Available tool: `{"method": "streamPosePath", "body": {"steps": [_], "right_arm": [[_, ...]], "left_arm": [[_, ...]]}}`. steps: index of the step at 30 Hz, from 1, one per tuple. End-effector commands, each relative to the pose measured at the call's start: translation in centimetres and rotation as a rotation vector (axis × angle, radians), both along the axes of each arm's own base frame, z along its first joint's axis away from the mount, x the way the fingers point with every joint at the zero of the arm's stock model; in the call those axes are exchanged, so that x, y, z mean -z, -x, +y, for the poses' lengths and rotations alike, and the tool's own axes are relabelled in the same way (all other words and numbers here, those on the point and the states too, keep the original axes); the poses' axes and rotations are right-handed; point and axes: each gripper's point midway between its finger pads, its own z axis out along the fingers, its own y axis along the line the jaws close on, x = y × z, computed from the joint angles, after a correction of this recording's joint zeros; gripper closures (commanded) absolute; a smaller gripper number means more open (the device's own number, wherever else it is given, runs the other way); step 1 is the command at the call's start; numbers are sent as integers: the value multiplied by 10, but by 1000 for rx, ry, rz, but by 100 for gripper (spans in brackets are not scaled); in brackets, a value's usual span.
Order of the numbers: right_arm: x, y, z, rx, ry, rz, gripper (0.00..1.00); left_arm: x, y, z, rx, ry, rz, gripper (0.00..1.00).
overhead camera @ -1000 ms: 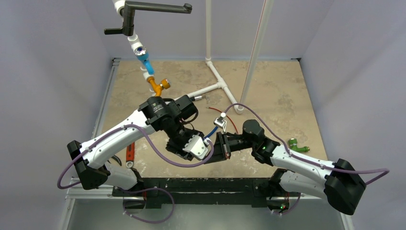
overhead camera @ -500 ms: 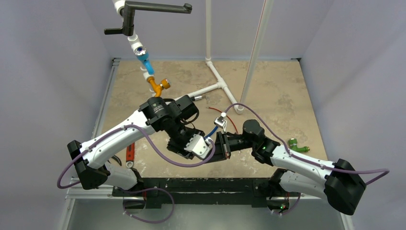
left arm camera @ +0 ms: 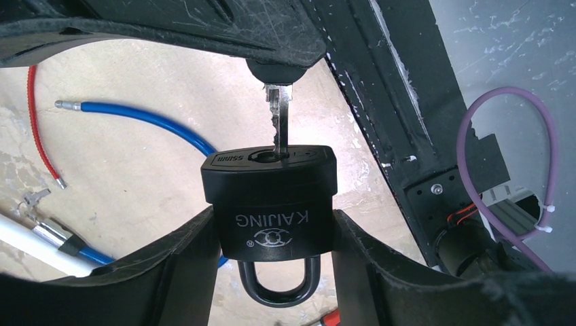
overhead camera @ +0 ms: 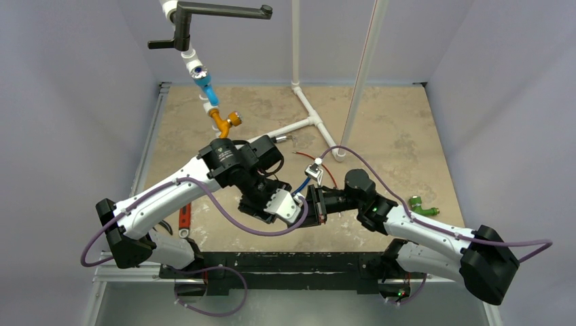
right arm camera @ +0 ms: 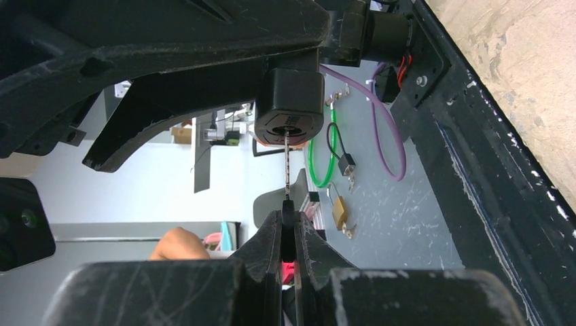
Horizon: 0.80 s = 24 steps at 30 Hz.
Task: Unlock with the key
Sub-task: Unlock the lock.
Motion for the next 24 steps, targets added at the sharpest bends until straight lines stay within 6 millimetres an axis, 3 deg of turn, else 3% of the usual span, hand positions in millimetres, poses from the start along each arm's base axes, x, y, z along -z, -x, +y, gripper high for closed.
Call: {"method": "streamPosePath", "body": {"steps": [1, 12, 20, 24], "right_arm": [[-15, -7, 4, 27, -48, -25, 100], [-10, -19, 5, 110, -10, 23, 100], [-6, -29, -6, 188, -8, 47, 100], [-6, -31, -3, 175, 2, 35, 100]], "left_arm": [[-15, -3, -17, -10, 91, -31, 100], [-11, -6, -17, -27, 73, -56, 100], [-9, 1, -12, -10, 66, -38, 100], [-9, -5, -16, -47, 64, -57, 100]]}}
